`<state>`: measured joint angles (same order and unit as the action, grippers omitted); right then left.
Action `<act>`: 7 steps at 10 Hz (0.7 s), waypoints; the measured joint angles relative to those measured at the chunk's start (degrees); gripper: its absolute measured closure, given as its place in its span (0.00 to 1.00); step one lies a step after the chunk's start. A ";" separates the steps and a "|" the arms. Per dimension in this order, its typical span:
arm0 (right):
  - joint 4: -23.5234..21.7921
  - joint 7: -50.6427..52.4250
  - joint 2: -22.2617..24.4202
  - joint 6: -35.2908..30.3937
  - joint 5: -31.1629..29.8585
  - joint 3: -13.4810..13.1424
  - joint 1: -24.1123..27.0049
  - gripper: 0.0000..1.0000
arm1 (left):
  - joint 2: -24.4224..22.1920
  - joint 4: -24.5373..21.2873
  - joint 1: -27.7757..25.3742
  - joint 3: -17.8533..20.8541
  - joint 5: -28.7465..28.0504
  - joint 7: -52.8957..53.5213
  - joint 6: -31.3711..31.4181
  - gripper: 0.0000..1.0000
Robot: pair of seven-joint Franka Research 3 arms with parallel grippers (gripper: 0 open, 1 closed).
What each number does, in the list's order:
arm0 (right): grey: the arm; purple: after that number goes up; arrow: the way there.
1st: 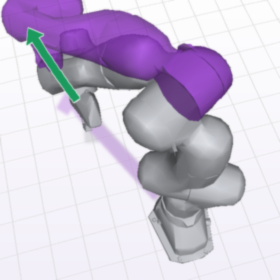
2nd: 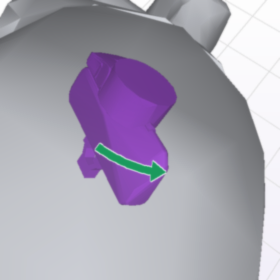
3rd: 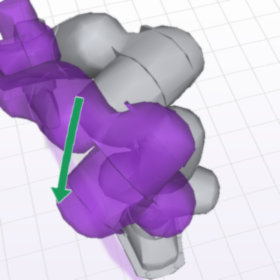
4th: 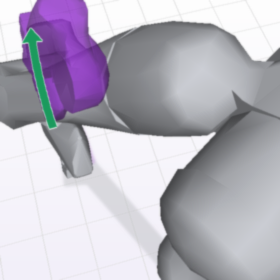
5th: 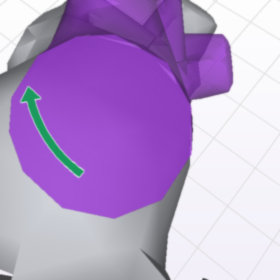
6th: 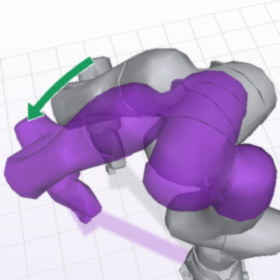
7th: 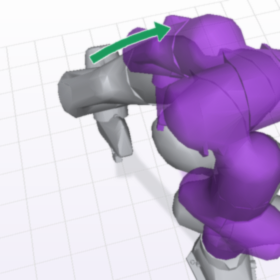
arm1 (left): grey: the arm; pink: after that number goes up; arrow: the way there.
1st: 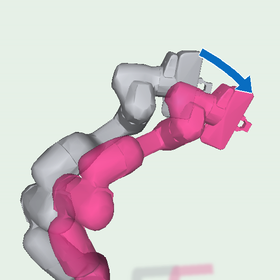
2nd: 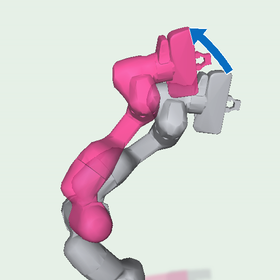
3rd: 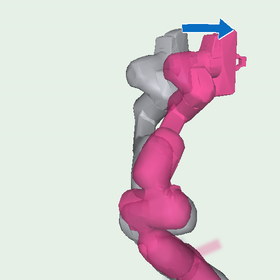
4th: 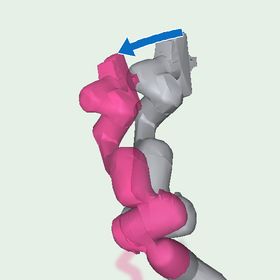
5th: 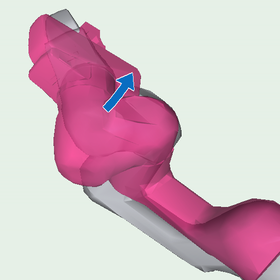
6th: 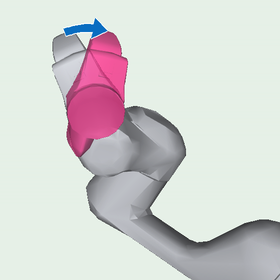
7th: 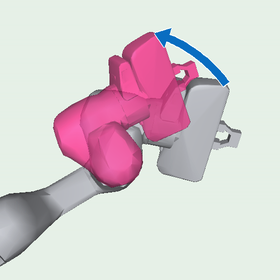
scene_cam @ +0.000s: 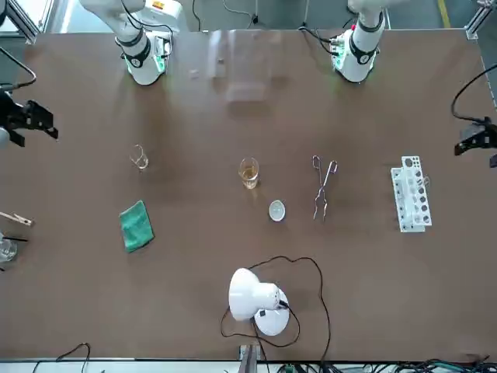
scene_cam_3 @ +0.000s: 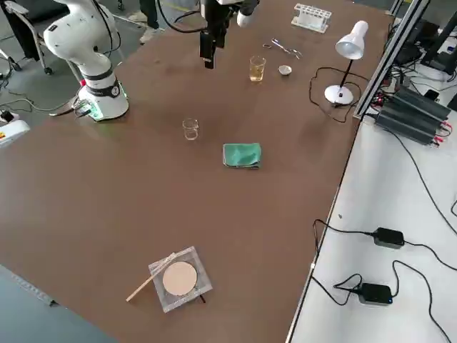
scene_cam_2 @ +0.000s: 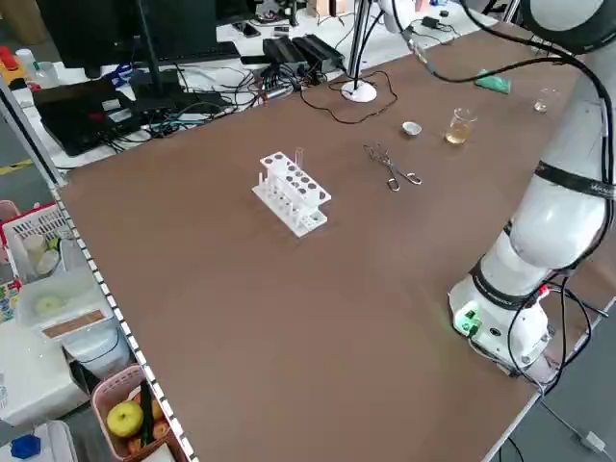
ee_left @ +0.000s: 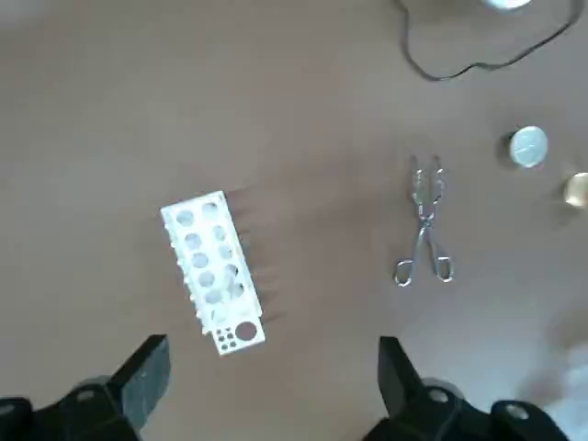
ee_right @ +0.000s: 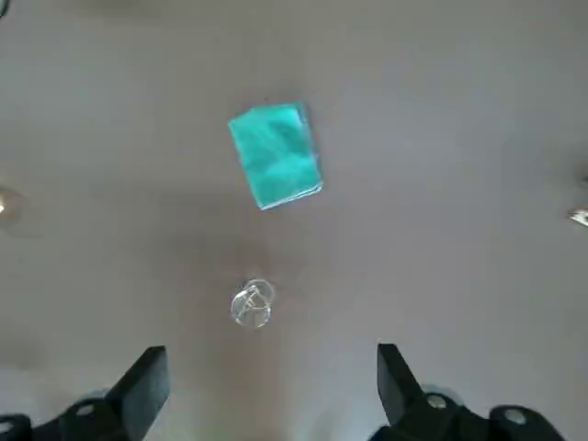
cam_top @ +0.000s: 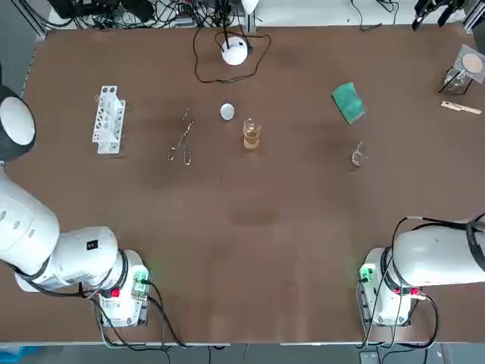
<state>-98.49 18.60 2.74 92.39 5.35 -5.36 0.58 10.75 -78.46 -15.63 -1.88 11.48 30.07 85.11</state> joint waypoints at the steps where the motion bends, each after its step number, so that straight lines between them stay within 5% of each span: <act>1: -2.90 4.17 -0.15 3.04 1.28 -0.16 0.55 0.00 | 1.70 -0.18 -5.24 0.14 4.68 7.50 -0.01 0.00; 7: -19.55 30.12 -0.56 17.76 10.44 -0.83 7.64 0.00 | 10.65 -0.53 -18.07 0.07 20.34 42.20 -2.66 0.00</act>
<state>-118.03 48.73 2.19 110.16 15.79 -6.19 8.22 21.40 -78.99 -33.70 -1.81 31.82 72.27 82.45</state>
